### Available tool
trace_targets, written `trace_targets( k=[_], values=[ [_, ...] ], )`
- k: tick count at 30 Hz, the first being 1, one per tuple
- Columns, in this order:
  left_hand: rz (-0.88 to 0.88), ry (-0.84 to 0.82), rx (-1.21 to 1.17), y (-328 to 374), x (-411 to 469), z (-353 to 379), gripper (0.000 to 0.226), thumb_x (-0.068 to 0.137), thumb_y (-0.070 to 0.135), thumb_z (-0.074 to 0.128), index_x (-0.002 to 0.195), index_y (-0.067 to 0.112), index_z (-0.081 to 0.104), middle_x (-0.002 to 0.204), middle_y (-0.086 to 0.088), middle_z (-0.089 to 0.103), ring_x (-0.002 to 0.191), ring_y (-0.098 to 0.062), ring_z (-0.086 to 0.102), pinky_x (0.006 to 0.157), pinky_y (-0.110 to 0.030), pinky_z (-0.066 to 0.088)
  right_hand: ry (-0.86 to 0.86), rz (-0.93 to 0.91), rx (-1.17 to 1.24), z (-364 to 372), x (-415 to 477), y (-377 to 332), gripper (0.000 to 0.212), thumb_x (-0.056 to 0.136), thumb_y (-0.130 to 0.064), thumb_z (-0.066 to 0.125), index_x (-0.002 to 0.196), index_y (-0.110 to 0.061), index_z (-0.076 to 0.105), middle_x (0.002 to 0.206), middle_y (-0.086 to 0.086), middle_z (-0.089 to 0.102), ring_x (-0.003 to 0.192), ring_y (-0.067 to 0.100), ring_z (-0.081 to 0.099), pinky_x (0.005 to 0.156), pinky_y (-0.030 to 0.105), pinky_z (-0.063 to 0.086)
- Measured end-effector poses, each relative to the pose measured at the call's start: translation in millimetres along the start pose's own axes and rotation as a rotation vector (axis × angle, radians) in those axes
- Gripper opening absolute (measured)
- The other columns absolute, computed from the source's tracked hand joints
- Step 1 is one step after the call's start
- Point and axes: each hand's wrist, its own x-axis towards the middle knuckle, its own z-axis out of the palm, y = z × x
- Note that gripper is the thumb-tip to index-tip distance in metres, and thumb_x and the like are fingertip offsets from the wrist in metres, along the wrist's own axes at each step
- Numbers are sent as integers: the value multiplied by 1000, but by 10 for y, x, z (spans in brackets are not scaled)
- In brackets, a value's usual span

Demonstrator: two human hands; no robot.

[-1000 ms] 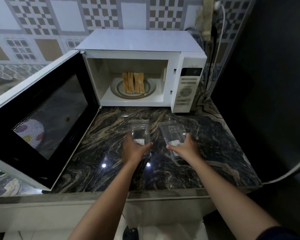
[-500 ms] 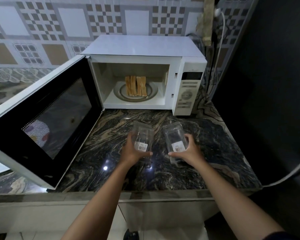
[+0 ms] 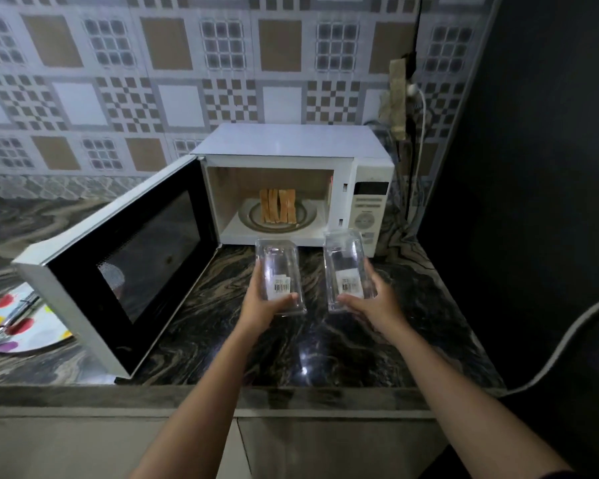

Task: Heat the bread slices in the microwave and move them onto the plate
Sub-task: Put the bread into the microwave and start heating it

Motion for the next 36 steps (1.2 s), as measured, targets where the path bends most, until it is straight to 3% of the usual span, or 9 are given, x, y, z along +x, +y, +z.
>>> trace_targets(
  k=[2,5,10,16,19,23,27,32,36],
  values=[
    [48,4,-16,234,56,-23,101,69,-2,77,145,35,21,125,10,49,105,-8,56,74,-24,57,17,-66,-7,-29,54,-209,96,70,-11,80,146,-31,25,134,-3,45,119,15,48,82,27,56],
    [123,38,-39,587,182,-67,102,69,-1,76,147,32,18,129,2,48,103,-12,59,79,-32,56,31,-143,9,-56,178,-537,97,69,-13,81,146,-30,24,138,0,46,115,17,52,88,36,55],
    [181,31,-94,1177,541,-132,103,72,4,77,149,29,14,146,3,30,111,-22,58,76,-29,59,17,-208,64,-77,516,-1084,94,72,-6,78,147,-26,25,141,4,42,114,14,48,56,7,50],
    [95,-22,-177,1767,1203,-277,98,75,-1,72,149,26,13,144,-10,38,119,-31,53,75,-33,57,-6,-201,38,16,1174,-1700,92,70,-10,81,144,-31,30,136,-3,42,114,20,54,83,32,56],
    [38,-13,-84,1993,1538,-338,92,78,4,71,149,19,14,147,-14,35,127,-32,44,77,-30,51,-27,-133,25,80,1545,-1944,75,74,-2,75,133,-29,39,110,1,55,88,19,64,75,31,57],
    [-2,-52,-47,2205,2050,-465,76,78,3,71,140,18,31,139,-14,43,107,-25,50,62,-26,53,-42,-36,-2,211,2174,-2165,78,67,-1,80,132,-16,39,120,15,58,91,27,67,61,31,58],
    [-44,-79,26,2208,2486,-532,80,75,8,76,140,18,31,140,-12,43,113,-26,53,59,-22,55,-17,26,-96,331,2519,-2242,69,69,-4,80,122,-16,38,120,17,57,87,30,69,75,40,60],
    [-18,-194,145,2151,2843,-477,52,80,10,71,125,15,45,105,-1,57,91,-12,55,69,-23,49,59,11,-290,469,2761,-2219,66,73,-15,78,124,-19,37,121,12,55,89,22,64,55,24,54],
    [-33,-102,278,2101,3073,-482,55,78,16,74,125,15,46,118,-8,53,108,-22,52,94,-37,47,83,6,-423,515,2882,-2285,60,75,-25,76,124,-16,42,118,8,57,83,16,57,57,23,46]
  ],
)
